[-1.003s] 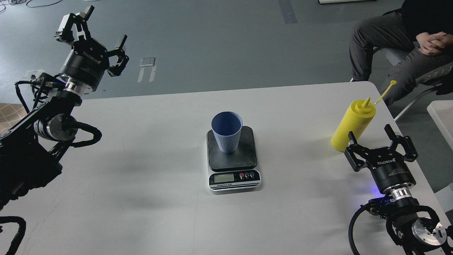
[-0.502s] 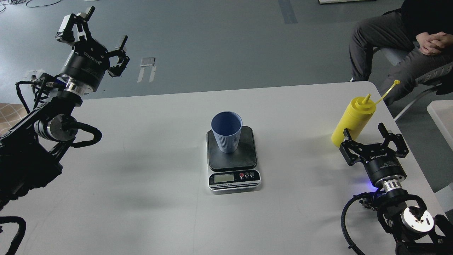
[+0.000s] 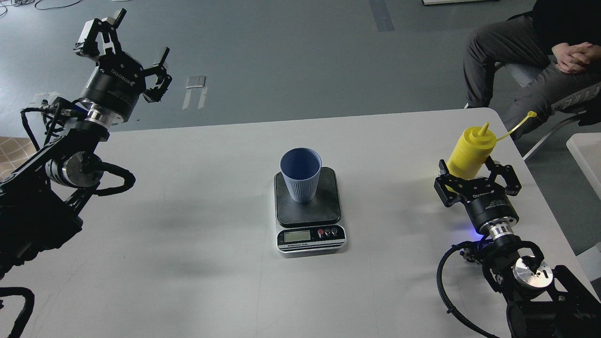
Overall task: Pour seasoning into cup on scale with both arms
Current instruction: 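Lower the right gripper to the yellow squeeze bottle and grasp it, then lift the yellow bottle and tip it nozzle-down over the blue cup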
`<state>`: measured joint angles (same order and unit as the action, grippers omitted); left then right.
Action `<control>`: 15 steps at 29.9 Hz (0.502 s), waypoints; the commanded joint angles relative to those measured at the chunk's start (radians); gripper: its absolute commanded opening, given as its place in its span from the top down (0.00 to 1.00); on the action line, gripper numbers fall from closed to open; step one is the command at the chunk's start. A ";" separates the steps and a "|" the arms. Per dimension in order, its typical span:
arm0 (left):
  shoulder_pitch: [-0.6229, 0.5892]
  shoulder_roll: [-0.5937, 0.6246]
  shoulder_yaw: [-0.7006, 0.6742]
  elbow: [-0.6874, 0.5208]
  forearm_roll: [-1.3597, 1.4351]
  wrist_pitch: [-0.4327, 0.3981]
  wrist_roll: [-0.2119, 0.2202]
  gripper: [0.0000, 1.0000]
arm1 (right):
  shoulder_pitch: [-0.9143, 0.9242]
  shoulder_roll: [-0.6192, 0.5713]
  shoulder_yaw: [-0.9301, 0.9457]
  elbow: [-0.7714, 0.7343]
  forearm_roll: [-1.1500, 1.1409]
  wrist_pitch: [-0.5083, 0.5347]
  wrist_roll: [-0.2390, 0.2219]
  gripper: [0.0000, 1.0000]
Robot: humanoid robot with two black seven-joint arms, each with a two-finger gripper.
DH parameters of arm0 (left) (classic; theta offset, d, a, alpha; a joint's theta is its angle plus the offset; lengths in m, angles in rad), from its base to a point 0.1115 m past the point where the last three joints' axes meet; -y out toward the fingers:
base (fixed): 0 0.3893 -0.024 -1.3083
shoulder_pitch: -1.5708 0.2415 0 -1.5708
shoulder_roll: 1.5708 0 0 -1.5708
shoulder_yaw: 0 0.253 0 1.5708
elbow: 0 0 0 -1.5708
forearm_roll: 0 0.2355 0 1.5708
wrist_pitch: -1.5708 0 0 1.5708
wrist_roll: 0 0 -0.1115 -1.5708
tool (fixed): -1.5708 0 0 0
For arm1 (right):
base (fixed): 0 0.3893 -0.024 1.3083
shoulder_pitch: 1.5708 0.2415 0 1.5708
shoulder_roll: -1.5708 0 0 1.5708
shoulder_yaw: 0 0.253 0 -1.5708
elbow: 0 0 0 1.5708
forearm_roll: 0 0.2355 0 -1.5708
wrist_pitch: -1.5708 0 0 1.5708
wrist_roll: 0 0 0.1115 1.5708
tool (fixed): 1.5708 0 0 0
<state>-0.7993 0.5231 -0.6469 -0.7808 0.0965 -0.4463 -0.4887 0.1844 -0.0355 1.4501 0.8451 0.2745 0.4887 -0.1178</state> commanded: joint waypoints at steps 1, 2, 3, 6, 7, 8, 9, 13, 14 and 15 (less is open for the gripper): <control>0.000 0.000 0.001 0.000 0.000 0.001 0.000 0.02 | 0.006 0.003 0.001 -0.006 -0.017 0.000 0.000 0.62; 0.000 0.000 0.001 0.000 0.000 0.001 0.000 0.02 | 0.004 0.003 0.001 -0.001 -0.017 0.000 0.000 0.62; 0.000 0.000 0.001 0.000 0.000 0.001 0.000 0.02 | 0.004 0.000 0.001 0.002 -0.017 0.000 0.000 0.63; 0.000 0.000 0.000 0.000 0.000 0.001 0.000 0.02 | 0.003 0.002 0.003 0.015 -0.017 0.000 0.000 0.65; 0.000 0.000 -0.002 0.000 0.000 0.000 0.000 0.02 | 0.004 -0.001 0.003 0.022 -0.018 0.000 0.000 0.65; 0.000 0.000 -0.002 0.000 0.000 0.000 0.000 0.02 | 0.003 -0.007 0.001 0.029 -0.018 0.000 0.000 0.65; 0.000 0.000 -0.002 0.000 0.000 0.000 0.000 0.02 | 0.000 -0.015 0.004 0.049 -0.021 0.000 0.000 0.66; 0.000 0.000 0.000 0.000 0.000 0.000 0.000 0.02 | 0.020 -0.089 0.001 0.135 -0.121 0.000 -0.003 0.66; 0.000 0.000 0.000 0.000 0.002 0.000 0.000 0.02 | 0.030 -0.099 0.000 0.147 -0.156 0.000 -0.003 0.66; 0.000 -0.002 0.000 0.000 0.000 0.000 0.000 0.02 | 0.061 -0.116 0.000 0.185 -0.238 0.000 -0.005 0.67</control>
<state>-0.7992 0.5231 -0.6482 -0.7808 0.0969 -0.4462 -0.4887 0.2019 -0.1103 1.4524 0.9636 0.1741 0.4887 -0.1194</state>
